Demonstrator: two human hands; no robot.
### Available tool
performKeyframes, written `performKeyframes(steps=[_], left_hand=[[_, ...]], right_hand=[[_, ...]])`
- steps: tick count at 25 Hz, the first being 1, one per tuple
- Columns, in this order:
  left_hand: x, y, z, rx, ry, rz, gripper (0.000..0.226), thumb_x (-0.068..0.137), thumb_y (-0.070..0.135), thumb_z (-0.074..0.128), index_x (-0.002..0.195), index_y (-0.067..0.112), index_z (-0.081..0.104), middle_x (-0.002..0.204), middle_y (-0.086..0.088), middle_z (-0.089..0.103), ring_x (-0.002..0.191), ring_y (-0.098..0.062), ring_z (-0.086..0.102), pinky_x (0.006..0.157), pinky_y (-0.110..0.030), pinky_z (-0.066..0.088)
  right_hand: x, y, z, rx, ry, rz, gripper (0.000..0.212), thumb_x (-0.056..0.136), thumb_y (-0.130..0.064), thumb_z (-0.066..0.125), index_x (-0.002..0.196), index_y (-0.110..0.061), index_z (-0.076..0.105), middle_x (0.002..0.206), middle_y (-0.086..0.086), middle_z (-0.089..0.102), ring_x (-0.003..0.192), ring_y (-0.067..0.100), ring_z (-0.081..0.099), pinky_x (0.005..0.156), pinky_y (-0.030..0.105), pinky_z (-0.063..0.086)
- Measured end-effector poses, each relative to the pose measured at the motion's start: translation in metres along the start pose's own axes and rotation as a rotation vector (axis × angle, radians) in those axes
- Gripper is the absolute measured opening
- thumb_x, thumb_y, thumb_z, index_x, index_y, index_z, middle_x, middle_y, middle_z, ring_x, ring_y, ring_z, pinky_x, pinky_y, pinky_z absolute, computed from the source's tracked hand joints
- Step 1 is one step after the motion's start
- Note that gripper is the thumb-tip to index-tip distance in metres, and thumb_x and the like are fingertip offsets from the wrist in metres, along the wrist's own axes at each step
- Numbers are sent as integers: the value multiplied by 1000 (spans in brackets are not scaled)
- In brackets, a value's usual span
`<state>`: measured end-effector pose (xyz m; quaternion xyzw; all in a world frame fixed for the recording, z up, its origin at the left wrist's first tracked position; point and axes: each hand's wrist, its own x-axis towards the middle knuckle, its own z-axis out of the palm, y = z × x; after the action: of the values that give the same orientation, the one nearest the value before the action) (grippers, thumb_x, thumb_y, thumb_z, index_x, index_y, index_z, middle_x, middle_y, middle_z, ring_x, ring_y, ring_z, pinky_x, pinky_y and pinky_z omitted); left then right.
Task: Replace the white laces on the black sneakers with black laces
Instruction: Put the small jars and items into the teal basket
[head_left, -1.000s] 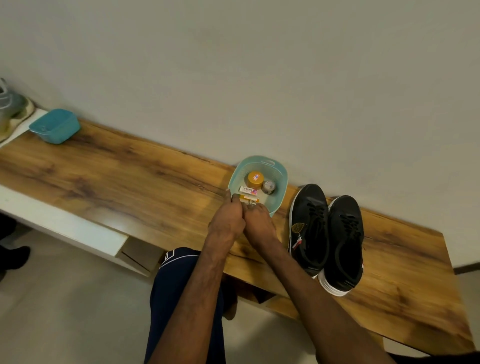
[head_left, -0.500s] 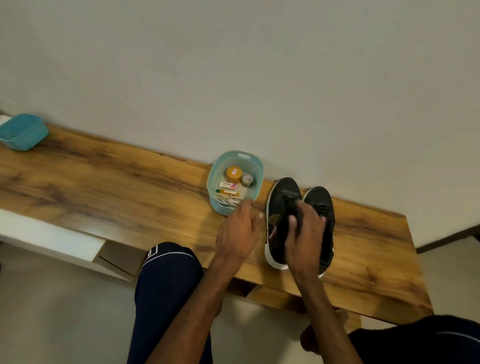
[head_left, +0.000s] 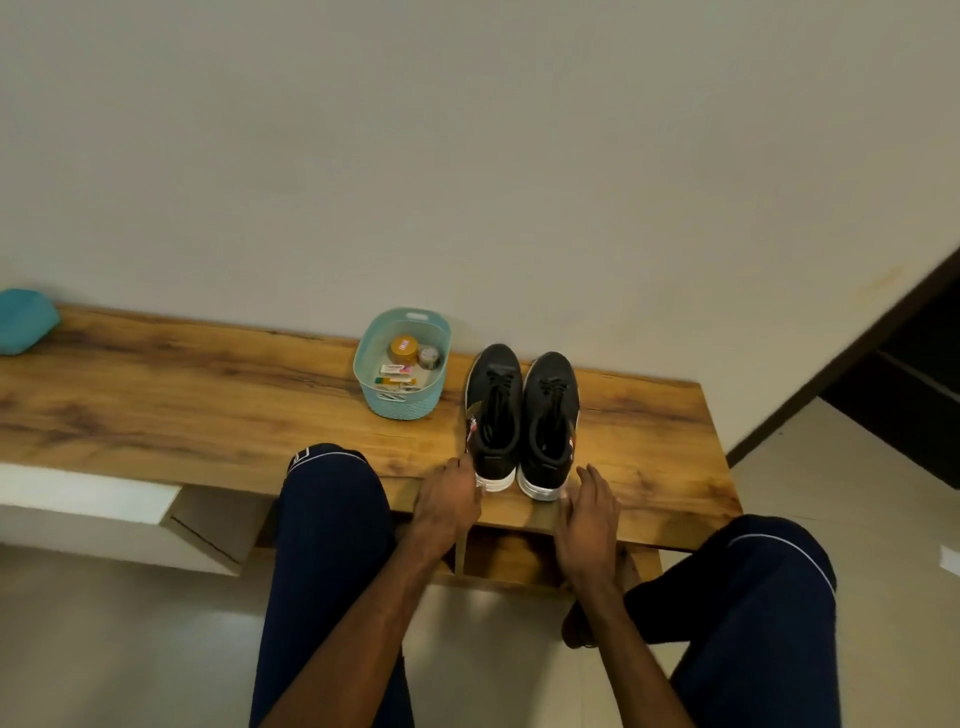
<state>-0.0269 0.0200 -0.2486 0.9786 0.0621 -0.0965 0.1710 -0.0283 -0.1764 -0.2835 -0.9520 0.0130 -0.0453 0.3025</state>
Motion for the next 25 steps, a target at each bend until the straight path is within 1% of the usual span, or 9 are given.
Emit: performKeyframes(steps=[2, 5, 11, 13, 16, 17, 19, 22, 25], left_hand=[[-16, 7, 6, 46, 21, 25, 45, 97, 32, 56, 136, 13, 44, 130, -8, 56, 116, -25, 56, 96, -38, 47], [-40, 13, 9, 44, 10, 56, 58, 97, 30, 57, 147, 12, 33, 141, -8, 49, 123, -25, 52, 97, -40, 48], [-76, 25, 7, 69, 21, 104, 66, 98, 24, 56, 154, 12, 23, 156, -8, 35, 136, -25, 42, 104, -41, 46], [-84, 32, 5, 143, 44, 161, 68, 98, 20, 54, 156, 14, 20, 162, -5, 23, 143, -24, 32, 108, -40, 43], [-80, 41, -1, 236, 102, 201, 73, 98, 18, 52, 158, 18, 11, 166, -2, 2, 150, -27, 15, 109, -44, 41], [-74, 44, -5, 190, 134, 167, 76, 98, 19, 53, 158, 20, 7, 166, -3, -1, 151, -30, 11, 110, -46, 40], [-62, 45, -12, -14, 187, 32, 84, 95, 25, 60, 158, 18, 4, 165, -9, 0, 150, -33, 13, 112, -47, 38], [-39, 38, -11, -377, 195, -124, 102, 82, 32, 78, 154, 12, 9, 160, -13, 18, 145, -34, 26, 113, -45, 36], [-15, 33, -1, -457, 160, -147, 108, 75, 40, 83, 153, 12, 13, 154, -10, 32, 138, -29, 39, 107, -44, 43]], right_hand=[[-10, 4, -10, -60, -24, -13, 43, 103, -24, 46, 143, -7, 44, 150, 13, 43, 140, 29, 36, 117, 45, 23], [-23, 8, -29, -115, -106, -16, 42, 103, -25, 44, 142, -10, 42, 147, 9, 46, 136, 25, 40, 115, 40, 25], [-45, 1, -52, -147, -193, -76, 45, 102, -22, 47, 145, -12, 40, 148, 8, 47, 136, 25, 41, 117, 42, 27], [-52, -4, -57, -173, -245, -124, 52, 102, -21, 47, 152, -17, 33, 152, 10, 42, 139, 26, 38, 116, 42, 30], [-48, -16, -58, -231, -283, -149, 68, 102, -22, 48, 159, -23, 11, 158, 15, 31, 142, 33, 33, 116, 46, 32], [-41, -23, -58, -217, -262, -124, 74, 101, -25, 51, 159, -22, 5, 158, 16, 29, 141, 36, 34, 114, 47, 34], [-24, -36, -56, -128, -245, -31, 88, 96, -35, 59, 159, -21, -2, 157, 16, 27, 138, 41, 36, 109, 50, 39], [-2, -43, -45, 108, -234, 75, 116, 80, -44, 78, 157, -20, -5, 157, 14, 24, 138, 40, 35, 108, 52, 41], [18, -39, -26, 178, -228, 46, 122, 76, -48, 81, 157, -19, -6, 160, 9, 20, 141, 35, 32, 110, 53, 40]])
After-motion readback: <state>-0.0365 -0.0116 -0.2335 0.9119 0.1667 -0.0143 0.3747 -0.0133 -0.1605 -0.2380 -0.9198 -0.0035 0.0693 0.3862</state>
